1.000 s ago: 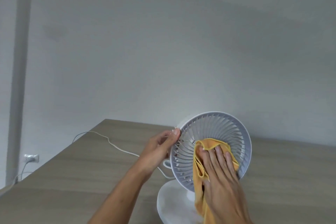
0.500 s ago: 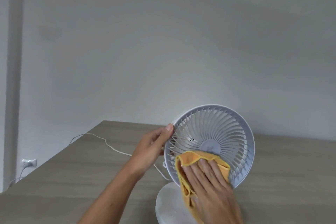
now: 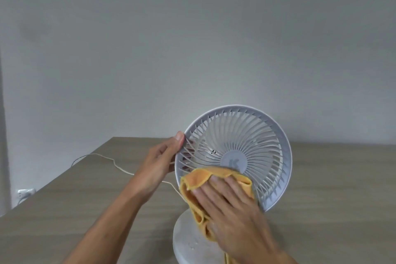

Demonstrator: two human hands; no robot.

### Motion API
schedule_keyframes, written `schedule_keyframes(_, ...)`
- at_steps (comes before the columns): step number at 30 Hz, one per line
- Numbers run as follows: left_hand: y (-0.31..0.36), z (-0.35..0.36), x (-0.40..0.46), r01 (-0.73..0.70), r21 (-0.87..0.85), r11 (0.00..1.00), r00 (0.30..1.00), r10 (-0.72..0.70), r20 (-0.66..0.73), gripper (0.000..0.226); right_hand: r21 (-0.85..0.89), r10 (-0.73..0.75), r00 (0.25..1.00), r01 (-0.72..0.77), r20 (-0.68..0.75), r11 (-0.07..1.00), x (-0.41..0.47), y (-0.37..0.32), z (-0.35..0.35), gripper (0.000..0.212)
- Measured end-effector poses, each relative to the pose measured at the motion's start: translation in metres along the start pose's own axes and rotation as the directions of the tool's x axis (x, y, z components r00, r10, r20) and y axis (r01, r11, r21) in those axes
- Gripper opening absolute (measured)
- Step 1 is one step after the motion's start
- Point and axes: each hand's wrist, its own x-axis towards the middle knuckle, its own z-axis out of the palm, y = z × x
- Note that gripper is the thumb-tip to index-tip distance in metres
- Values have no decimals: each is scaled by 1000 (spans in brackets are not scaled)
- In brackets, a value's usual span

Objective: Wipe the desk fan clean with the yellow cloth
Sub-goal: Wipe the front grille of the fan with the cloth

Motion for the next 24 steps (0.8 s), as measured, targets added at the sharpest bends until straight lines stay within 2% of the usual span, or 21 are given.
schedule_keyframes(2, 0, 1, 2, -12, 9, 1000, 1000, 12, 0, 63, 26, 144, 989, -143, -39, 989, 13, 17, -8, 49)
schedule_keyframes(5, -1, 1, 2, -18, 14, 1000, 1000, 18, -5, 61, 11, 338, 941, -338, -9, 941, 48, 37, -20, 59)
schedule_keyframes(6, -1, 0, 1, -16, 9, 1000, 1000, 16, -6, 60, 18, 342, 940, -342, 2, 940, 55, 36, -21, 62)
schedule_keyframes(11, -1, 0, 0, -15, 7, 1000, 1000, 15, -7, 60, 32, 160, 987, -161, 30, 986, 18, 9, -7, 58)
schedule_keyframes(13, -1, 1, 0, -23, 16, 1000, 1000, 23, -1, 60, 14, 182, 982, -183, 44, 983, 8, 12, -7, 59)
schedule_keyframes(16, -2, 2, 1, -28, 16, 999, 1000, 28, -7, 60, 23, 301, 953, -302, 37, 953, 31, 24, -14, 65)
schedule_keyframes(19, -2, 2, 1, -24, -10, 1000, 1000, 24, -1, 60, 111, 353, 935, -356, 42, 928, 61, 26, -21, 68)
schedule_keyframes(24, -1, 3, 1, -25, -19, 1000, 1000, 25, -10, 62, 260, 399, 916, -394, 33, 882, 50, 7, -19, 55)
